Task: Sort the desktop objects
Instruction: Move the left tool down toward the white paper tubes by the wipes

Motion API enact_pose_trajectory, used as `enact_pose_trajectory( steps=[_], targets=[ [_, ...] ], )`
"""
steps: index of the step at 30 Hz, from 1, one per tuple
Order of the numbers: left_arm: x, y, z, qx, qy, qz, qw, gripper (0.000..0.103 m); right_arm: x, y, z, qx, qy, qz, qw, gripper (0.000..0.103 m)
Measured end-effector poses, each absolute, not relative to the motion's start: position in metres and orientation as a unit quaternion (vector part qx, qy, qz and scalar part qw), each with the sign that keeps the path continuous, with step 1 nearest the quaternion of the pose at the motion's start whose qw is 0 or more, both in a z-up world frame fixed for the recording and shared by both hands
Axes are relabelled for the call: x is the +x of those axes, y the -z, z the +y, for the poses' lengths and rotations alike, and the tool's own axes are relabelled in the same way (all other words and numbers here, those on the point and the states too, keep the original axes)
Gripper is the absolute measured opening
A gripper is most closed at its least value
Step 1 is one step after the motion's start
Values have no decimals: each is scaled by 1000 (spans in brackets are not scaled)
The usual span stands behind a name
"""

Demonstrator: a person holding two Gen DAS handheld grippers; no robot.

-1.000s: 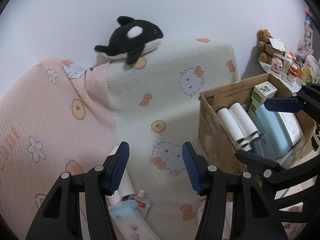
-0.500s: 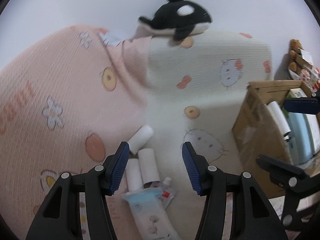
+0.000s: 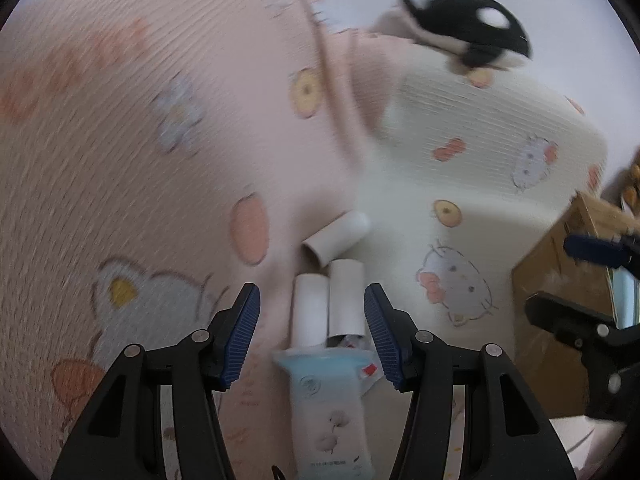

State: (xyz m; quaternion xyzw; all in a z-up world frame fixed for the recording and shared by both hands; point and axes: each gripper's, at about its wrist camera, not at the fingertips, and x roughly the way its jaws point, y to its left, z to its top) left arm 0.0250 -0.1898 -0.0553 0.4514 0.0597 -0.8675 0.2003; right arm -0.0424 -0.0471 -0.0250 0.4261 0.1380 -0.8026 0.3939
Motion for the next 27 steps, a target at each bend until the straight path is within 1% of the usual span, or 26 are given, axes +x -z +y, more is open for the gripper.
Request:
enact_pose_trajectory(
  steps=[4, 9, 13, 18, 24, 27],
  targets=[
    [35, 56, -204, 452, 869, 99, 172, 59, -52, 43, -48, 439, 795, 77, 411, 74],
    [29, 74, -214, 465, 866, 123, 138, 59, -46, 69, -63, 413, 794, 66, 440, 74],
    [9, 99, -224, 490, 847, 177, 101, 58, -53, 106, -74, 467, 742, 12, 481, 74],
    [-10, 119, -232, 511, 834, 190, 92, 58, -62, 141, -83, 482, 746, 6, 459, 74],
    [-39, 141, -245, 541, 806, 230, 70, 58, -81, 180, -94, 530, 719, -49, 446, 74],
    [-51, 150, -246, 552, 799, 226, 74, 58, -88, 194, -97, 547, 707, -67, 444, 74]
  ],
)
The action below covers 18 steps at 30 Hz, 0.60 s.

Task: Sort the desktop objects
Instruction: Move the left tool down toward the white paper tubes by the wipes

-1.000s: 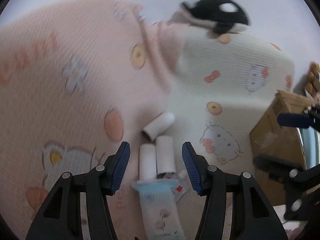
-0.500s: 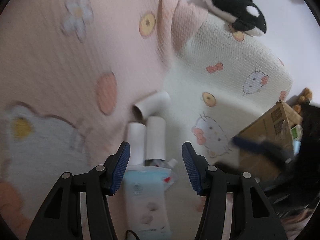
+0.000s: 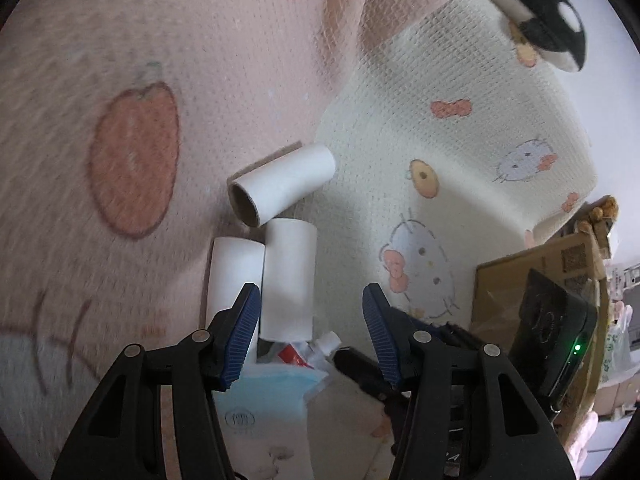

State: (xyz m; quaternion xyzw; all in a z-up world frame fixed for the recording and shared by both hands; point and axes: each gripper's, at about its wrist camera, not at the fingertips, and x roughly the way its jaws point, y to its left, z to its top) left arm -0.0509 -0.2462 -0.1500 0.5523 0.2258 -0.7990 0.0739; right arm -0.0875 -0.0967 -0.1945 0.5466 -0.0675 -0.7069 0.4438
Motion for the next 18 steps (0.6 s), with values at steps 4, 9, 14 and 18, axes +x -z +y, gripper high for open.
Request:
enact_pose_trajectory(
  steps=[4, 9, 14, 18],
  targets=[
    [-65, 166, -246, 573, 784, 228, 71, 58, -93, 209, -108, 561, 693, -83, 445, 74],
    [-73, 185, -252, 593, 763, 246, 71, 58, -98, 228, -128, 579, 677, -85, 447, 74],
    [-85, 198, -251, 612, 754, 228, 67, 58, -104, 238, -131, 579, 661, -124, 461, 76],
    [-92, 208, -251, 626, 743, 230, 60, 57, -110, 242, -125, 580, 649, -152, 469, 76]
  ],
)
